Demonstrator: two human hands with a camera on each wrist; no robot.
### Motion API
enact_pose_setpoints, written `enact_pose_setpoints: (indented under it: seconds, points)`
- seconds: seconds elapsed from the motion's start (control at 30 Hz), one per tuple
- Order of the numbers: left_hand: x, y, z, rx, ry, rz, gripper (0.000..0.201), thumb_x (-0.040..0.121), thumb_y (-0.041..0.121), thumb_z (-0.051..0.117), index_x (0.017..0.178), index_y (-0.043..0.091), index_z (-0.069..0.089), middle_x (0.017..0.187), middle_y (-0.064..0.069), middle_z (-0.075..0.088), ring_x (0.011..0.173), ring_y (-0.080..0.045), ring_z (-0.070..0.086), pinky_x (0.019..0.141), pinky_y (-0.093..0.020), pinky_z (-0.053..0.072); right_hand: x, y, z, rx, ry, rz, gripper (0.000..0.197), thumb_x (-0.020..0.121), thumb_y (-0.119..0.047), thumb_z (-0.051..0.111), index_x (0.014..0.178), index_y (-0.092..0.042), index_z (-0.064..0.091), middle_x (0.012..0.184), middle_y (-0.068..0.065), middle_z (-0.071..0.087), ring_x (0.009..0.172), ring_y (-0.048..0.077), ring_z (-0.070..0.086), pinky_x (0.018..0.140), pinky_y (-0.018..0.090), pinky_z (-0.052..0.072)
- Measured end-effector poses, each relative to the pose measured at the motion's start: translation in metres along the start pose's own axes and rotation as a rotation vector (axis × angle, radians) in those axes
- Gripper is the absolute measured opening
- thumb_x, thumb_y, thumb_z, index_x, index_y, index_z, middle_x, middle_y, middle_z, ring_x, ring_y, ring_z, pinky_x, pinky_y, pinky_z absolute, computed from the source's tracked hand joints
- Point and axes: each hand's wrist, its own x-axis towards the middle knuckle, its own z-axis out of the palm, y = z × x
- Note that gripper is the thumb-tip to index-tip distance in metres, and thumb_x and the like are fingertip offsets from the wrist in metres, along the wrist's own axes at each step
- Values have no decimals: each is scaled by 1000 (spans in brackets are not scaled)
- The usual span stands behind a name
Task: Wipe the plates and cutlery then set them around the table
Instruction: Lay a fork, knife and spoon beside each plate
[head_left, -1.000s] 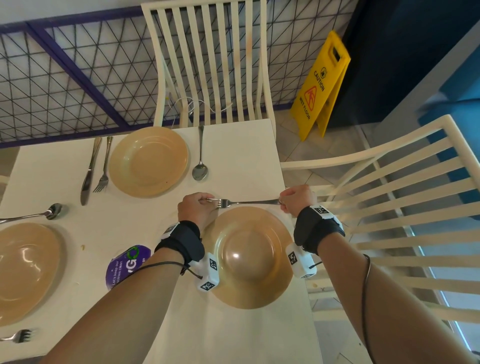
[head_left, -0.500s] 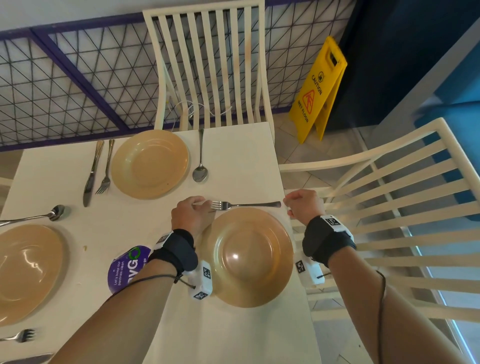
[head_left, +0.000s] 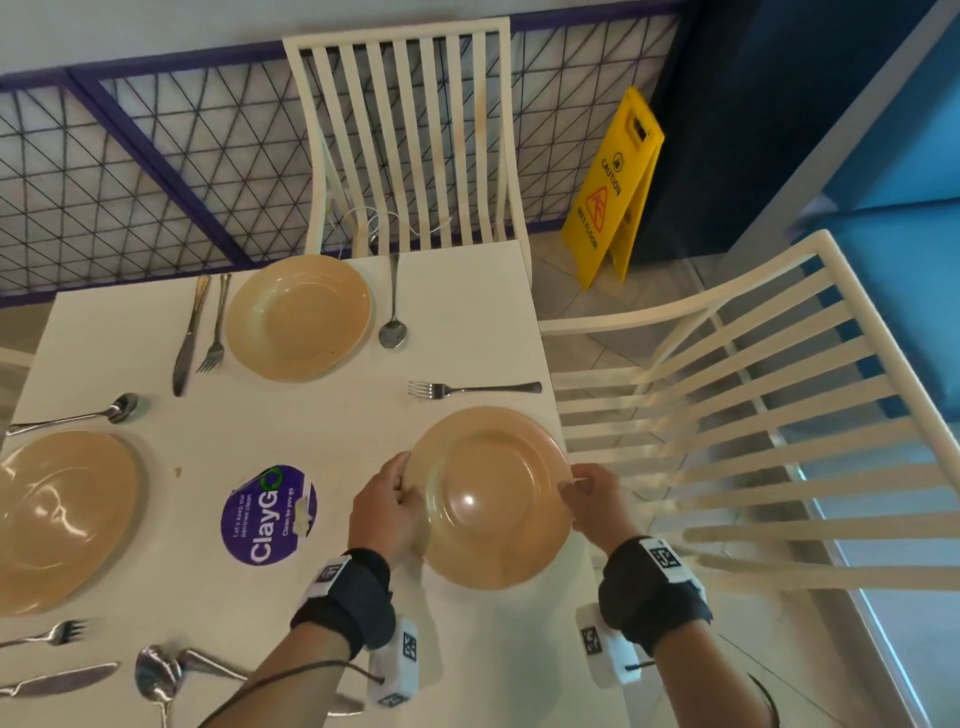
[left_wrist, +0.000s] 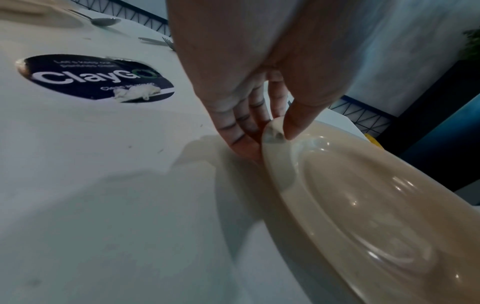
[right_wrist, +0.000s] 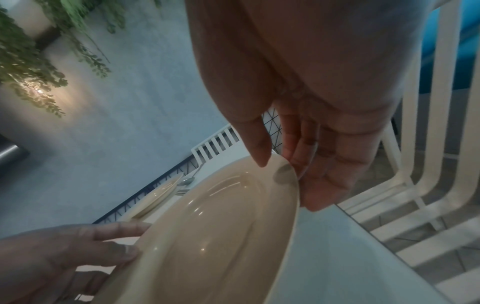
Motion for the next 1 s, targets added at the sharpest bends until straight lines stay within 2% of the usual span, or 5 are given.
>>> enact_pose_setpoints:
  seconds: [0.23,0.43,0.7,0.87,1.0]
  points:
    - [-23,-6,5,-19,-22,-24,46,95,14,59,138,31,55,118,2,68,102,-19,66,100,-39,52,-14,8,-11,-7,-10,48,16,85,-27,56,96,-27,67,91,1,74,87,24,70,83,44,60]
    - [9,3,-15,29,49,-17,37,97,30,62,133,25,58,111,2,67,100,-18,63,97,-33,47,10,-22,-32,-144,99,-60,24,94,-22,52,113,-16,67,107,3,70,94,23,63,85,31,49]
    - [94,33,-33,-129,58,-127,24,70,39,58,86,31,73,99,-2,76,100,-33,71,96,-47,57,66,-93,-16,-387,175,-374,23,97,-18,53,114,-22,69,122,1,60,109,25,60,91,38,52]
    - [135,30,-23,-177,90,-130,14,70,44,66,79,36,72,92,-1,77,96,-33,73,90,-47,60,89,-108,-2,-557,96,-422,29,98,-19,55,125,-26,64,131,2,52,126,26,48,98,44,49]
    - [138,29,-15,-189,108,-123,9,75,38,66,75,45,72,87,1,77,94,-33,73,88,-46,61,95,-108,3,-646,74,-458,27,99,-20,55,123,-26,66,127,1,55,122,26,50,95,41,49]
